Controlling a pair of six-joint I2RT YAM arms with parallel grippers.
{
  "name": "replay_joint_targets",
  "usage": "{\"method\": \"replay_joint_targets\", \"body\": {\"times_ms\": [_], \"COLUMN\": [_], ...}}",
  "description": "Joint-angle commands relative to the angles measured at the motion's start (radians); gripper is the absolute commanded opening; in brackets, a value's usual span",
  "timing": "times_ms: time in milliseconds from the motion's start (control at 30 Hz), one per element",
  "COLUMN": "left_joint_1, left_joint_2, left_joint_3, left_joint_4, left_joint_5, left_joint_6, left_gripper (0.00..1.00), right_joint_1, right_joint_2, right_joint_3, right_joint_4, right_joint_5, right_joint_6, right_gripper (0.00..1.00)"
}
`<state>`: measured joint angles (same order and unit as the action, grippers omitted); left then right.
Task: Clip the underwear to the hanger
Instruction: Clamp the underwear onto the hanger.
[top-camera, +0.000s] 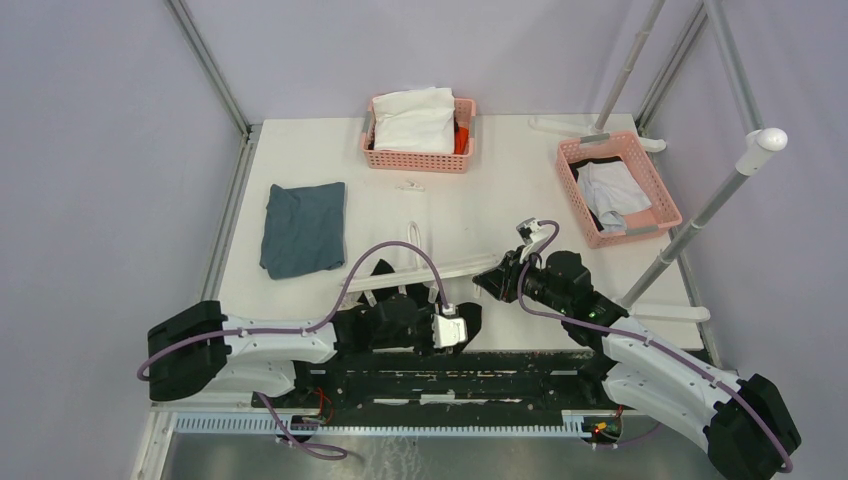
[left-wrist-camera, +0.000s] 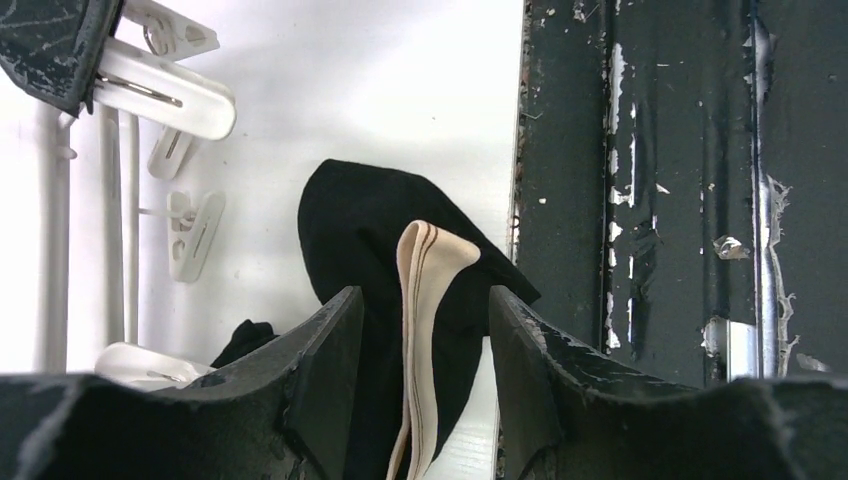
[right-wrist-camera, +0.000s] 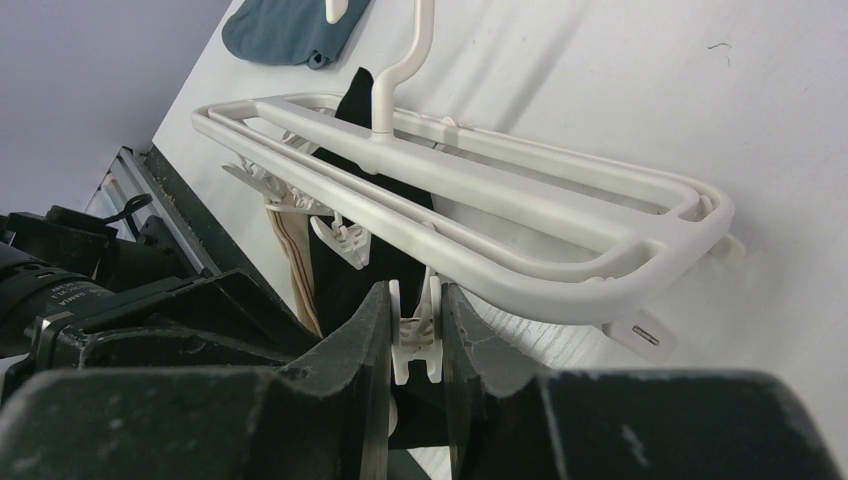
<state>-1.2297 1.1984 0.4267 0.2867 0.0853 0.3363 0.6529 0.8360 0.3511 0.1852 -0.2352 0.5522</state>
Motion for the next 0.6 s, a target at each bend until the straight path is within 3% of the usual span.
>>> {"method": "replay_joint_targets", "body": {"times_ms": [0, 567], "left_joint_1": [0.002, 0.044], "left_joint_2": [-0.02, 0.145], "left_joint_3": [0.03, 0.107], "left_joint_4": [0.041, 0.075], "left_joint_5": [0.074, 0.17], "left_joint_6": [0.073, 0.138], "left_gripper": [0.56, 0.51], "right_joint_1": [0.003, 0.004], "right_joint_2": [-0.009, -0.018], "right_joint_3": [0.032, 0.028], "right_joint_4": [0.06, 0.056], "right_joint_5": [-0.011, -0.012], "right_joint_6": [0.003, 0.003], "right_gripper": [0.11, 0.11]}}
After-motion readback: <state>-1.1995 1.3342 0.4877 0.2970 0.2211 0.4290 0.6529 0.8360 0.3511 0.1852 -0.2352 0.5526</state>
